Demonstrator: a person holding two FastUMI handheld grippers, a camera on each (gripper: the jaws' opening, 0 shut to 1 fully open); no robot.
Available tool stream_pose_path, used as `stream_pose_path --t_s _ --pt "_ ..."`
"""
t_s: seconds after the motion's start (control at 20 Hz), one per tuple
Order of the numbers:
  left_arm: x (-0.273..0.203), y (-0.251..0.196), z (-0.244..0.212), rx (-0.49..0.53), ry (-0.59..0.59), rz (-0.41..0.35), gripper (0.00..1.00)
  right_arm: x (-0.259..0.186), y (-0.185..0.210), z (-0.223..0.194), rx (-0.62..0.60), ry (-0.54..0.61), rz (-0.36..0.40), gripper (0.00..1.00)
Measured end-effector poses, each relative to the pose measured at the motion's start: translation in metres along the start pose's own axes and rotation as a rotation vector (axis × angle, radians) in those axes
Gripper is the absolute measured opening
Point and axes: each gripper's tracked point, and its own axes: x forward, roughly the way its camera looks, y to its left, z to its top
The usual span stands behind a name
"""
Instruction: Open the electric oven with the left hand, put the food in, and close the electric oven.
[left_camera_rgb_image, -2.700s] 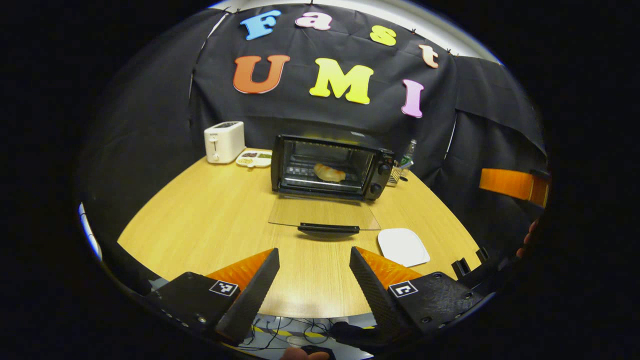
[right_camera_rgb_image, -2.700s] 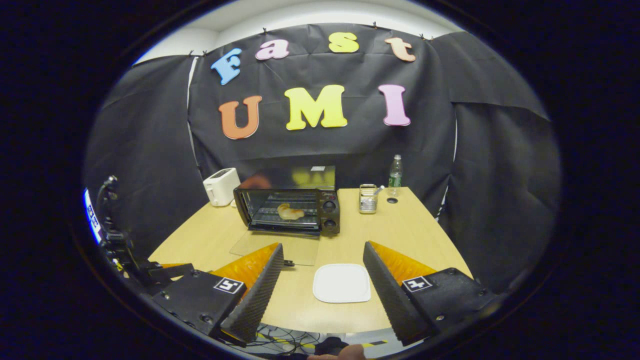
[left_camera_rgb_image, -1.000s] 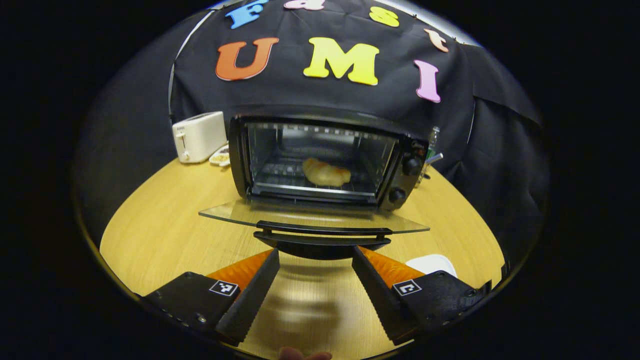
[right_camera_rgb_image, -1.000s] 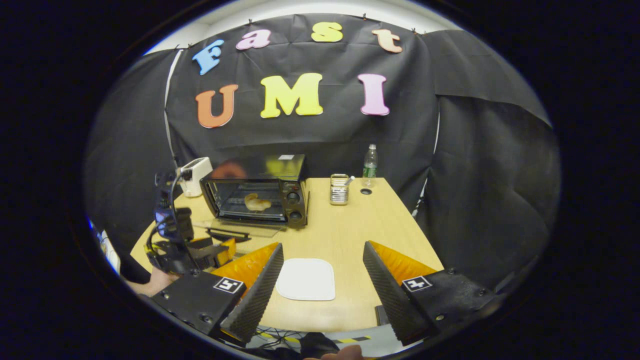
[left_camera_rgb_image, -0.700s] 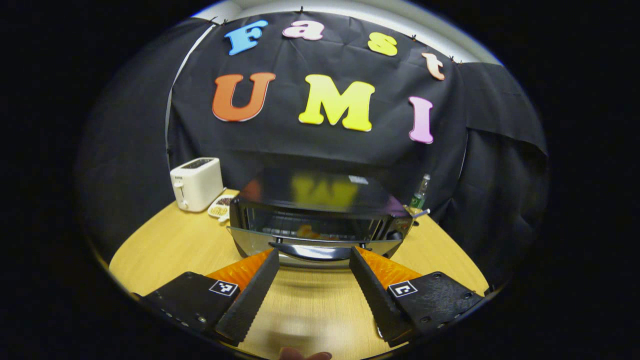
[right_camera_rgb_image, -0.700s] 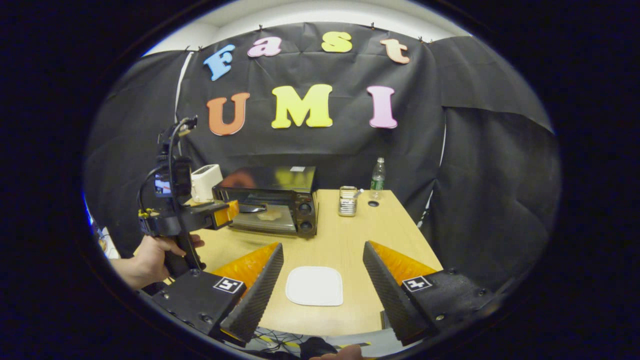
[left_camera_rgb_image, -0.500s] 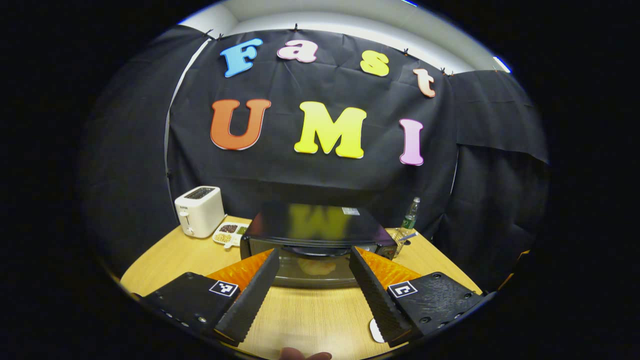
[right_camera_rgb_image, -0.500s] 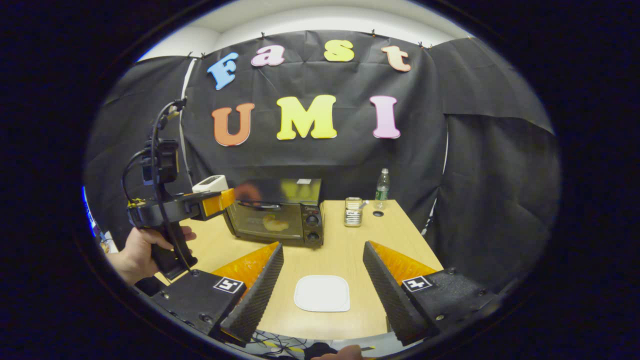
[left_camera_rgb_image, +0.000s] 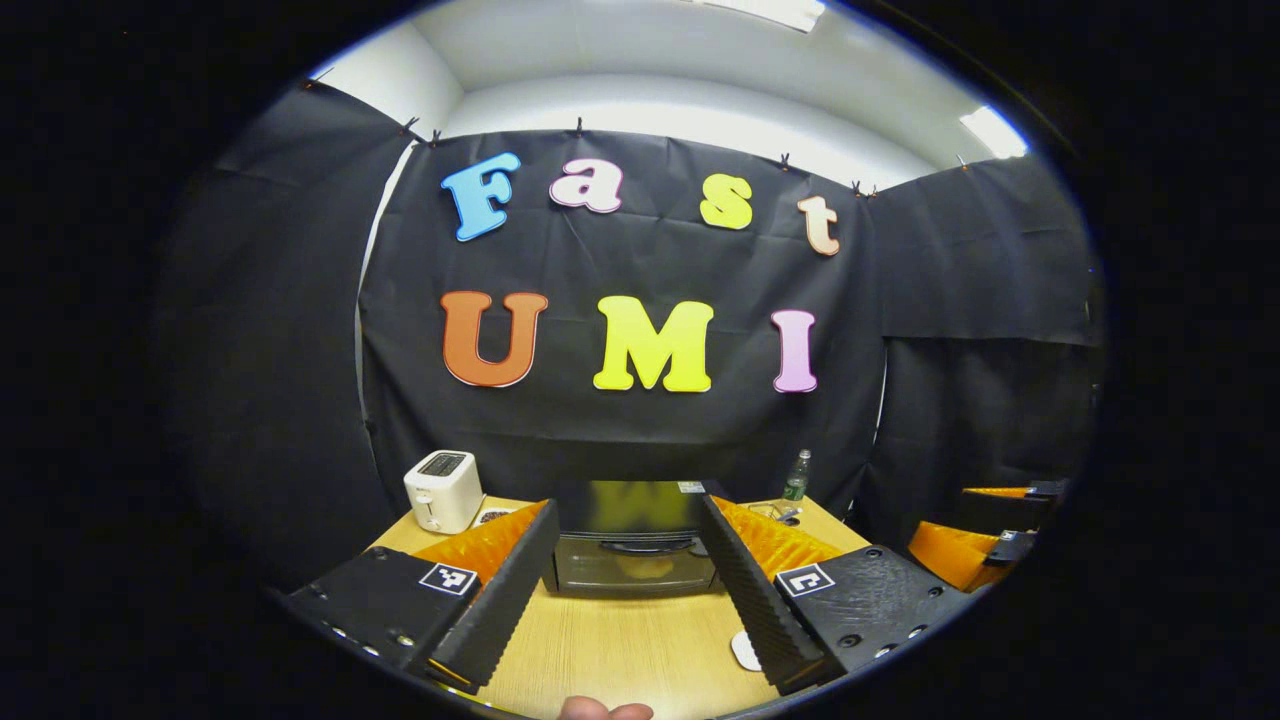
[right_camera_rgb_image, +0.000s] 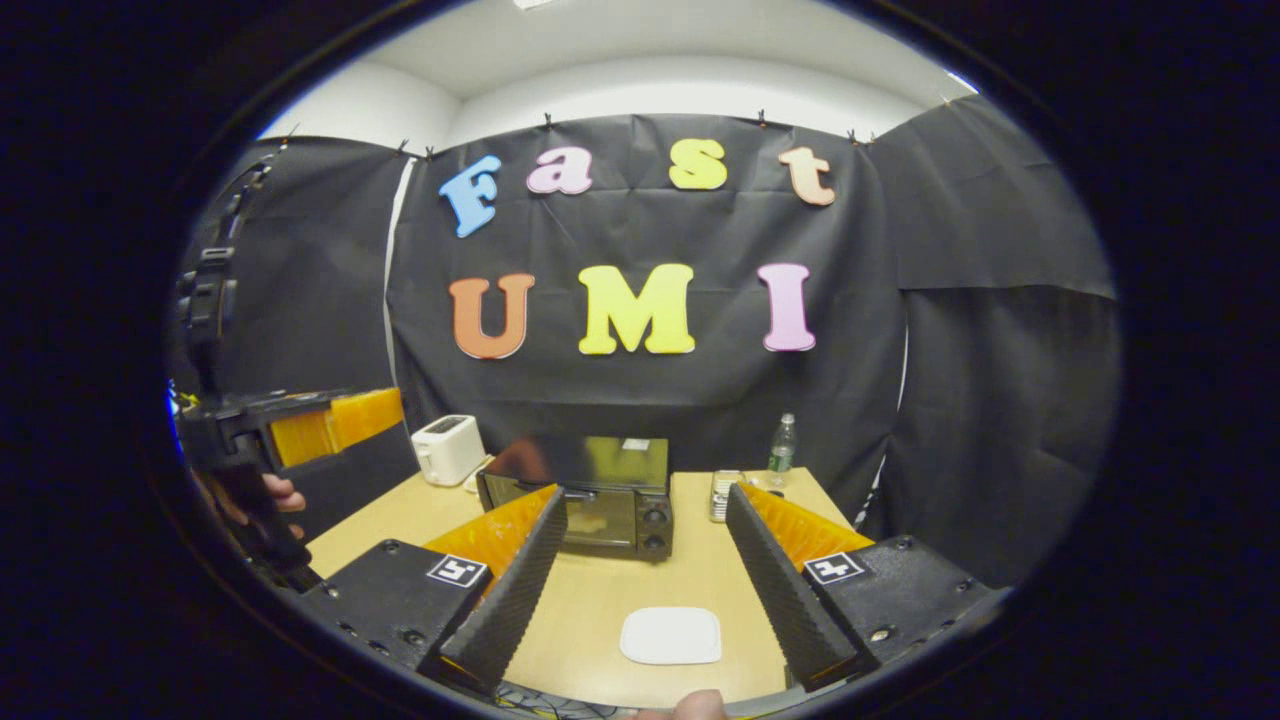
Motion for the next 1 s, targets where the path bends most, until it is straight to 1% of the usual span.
stream_pose_path --t_s 0.2,0.45,0.55,0.7,0.85,1.0 --pt "-0.048 0.004 0.013 -0.016 -0.023 0.018 0.93 -0.009 0.021 0.021 -0.013 -0.038 0.035 0.97" --pt "-0.084 0.009 0.021 -0.026 -0.047 0.035 0.93 -0.026 0.049 0.033 -0.011 -0.072 0.073 0.97" --pt "-0.093 0.014 0.021 -0.029 -0.054 0.05 0.93 -0.034 0.062 0.034 -0.007 -0.09 0.091 0.97" --pt "-0.104 0.02 0.013 -0.036 -0.043 0.066 0.93 -0.038 0.078 0.027 -0.013 -0.085 0.124 0.96" --pt "-0.108 0.023 0.009 -0.039 -0.037 0.072 0.94 -0.035 0.08 0.024 -0.012 -0.075 0.128 0.97" --pt "-0.11 0.026 0.011 -0.031 -0.054 0.075 0.94 -0.033 0.082 0.029 -0.005 -0.097 0.124 0.96"
